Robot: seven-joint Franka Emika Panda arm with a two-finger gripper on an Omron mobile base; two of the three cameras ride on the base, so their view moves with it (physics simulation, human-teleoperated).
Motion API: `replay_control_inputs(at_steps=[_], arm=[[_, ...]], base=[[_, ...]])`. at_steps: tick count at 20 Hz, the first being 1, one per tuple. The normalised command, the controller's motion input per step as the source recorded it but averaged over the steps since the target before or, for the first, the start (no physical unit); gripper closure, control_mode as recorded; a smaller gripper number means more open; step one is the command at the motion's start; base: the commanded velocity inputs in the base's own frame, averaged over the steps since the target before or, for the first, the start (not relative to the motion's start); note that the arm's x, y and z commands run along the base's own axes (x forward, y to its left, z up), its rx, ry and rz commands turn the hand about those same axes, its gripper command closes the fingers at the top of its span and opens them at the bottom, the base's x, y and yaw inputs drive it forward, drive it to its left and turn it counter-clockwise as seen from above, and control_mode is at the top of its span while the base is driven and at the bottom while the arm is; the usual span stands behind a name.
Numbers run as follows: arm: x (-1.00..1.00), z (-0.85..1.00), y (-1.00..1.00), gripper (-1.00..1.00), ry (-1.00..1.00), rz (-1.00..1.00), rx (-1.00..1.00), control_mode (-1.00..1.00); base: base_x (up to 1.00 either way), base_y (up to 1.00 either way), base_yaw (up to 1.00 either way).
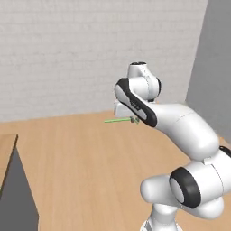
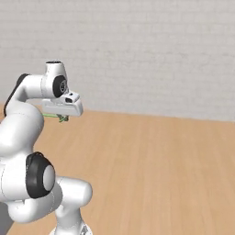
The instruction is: Take a straw from the drawer in front and place it inside the glass cup on the dining counter.
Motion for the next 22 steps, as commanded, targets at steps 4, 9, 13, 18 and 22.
replay_control_inputs(at_steps=[4,9,13,18,22], arm=[[0.00,0.00,0.00,1.00,0.00,0.00,0.00,1.00],[0.00,0.00,0.00,1.00,0.00,0.00,0.00,1.00],[0.00,0.00,0.00,1.00,0.00,0.00,0.00,1.00],[0.00,0.00,0.00,1.00,0.00,0.00,0.00,1.00],[0.00,0.00,0.00,1.00,0.00,0.00,0.00,1.00]], base=[[1.00,-0.32,0.35],[1.00,-0.36,0.38],[1.00,-0.37,0.53],[1.00,-0.33,0.61],[1.00,-0.34,0.66]])
